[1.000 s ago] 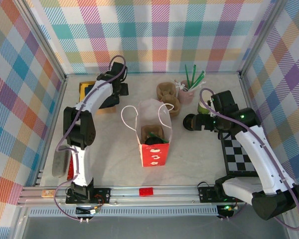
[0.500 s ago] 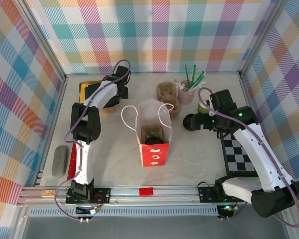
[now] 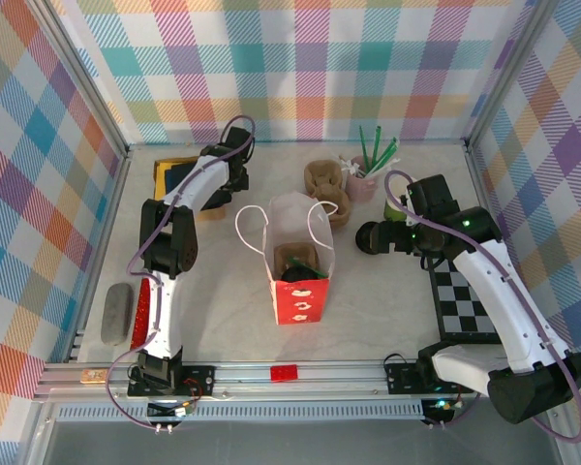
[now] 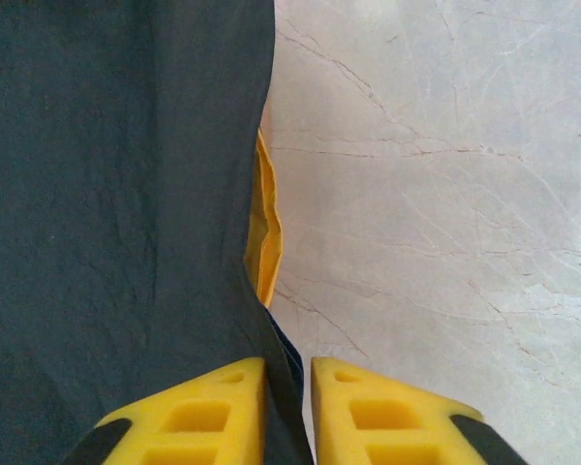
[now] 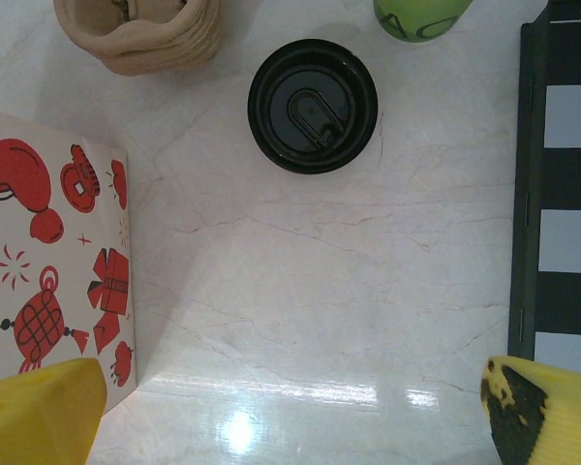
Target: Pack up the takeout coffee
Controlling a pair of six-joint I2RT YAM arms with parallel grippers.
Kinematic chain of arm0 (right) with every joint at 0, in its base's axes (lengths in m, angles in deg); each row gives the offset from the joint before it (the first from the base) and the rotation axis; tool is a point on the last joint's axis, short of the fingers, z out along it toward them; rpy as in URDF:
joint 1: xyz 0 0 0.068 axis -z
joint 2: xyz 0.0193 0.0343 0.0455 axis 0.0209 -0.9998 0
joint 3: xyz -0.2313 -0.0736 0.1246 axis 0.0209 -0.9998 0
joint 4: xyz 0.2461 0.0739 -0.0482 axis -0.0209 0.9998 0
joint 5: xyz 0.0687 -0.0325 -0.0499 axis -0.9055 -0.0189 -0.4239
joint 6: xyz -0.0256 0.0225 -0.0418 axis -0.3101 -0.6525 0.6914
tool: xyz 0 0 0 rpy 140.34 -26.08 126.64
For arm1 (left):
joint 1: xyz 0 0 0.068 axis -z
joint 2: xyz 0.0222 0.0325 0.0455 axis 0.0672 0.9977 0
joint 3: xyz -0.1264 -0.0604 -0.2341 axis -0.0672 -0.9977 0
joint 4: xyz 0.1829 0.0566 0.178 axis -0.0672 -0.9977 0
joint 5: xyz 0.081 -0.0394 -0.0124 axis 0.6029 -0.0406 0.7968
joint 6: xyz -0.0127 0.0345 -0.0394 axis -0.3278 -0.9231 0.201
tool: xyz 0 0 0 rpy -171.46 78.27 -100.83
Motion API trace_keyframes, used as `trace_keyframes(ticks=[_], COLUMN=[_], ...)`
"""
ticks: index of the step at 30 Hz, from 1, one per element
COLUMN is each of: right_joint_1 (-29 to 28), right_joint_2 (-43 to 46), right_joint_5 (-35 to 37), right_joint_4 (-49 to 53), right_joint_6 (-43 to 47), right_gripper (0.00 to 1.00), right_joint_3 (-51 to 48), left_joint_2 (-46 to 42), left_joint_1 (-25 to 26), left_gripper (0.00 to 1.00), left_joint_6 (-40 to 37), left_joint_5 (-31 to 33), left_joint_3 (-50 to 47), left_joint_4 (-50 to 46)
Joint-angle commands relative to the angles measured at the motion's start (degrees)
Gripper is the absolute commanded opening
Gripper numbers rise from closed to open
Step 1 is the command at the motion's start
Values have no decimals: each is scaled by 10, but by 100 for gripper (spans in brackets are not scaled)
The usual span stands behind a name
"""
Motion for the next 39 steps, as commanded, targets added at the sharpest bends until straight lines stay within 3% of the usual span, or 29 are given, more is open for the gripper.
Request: trace_keyframes(ticks=[1,9,21,39], right_joint_1=[3,3,3,3], right_joint_2=[2,6,10,35], right_joint_5=[-10,-10,-18,-21], right_joint_4=[-11,-9,-9,17], right_joint_6=[4,5,5,3], right_gripper=[99,99,99,99], right_joint_3=[-3,-5,-2,26], left_joint_2=[-6,-7,-42,-139], left_joint_1=[-8,-8,-8,-8], left_gripper=[16,0,0,0], left_joint_6=[-5,-11,-16,-17], left_joint_5=[16,17,16,-63], left_joint_3=[17,26,28,-31], left_joint_4=[-16,-27,-41,-72])
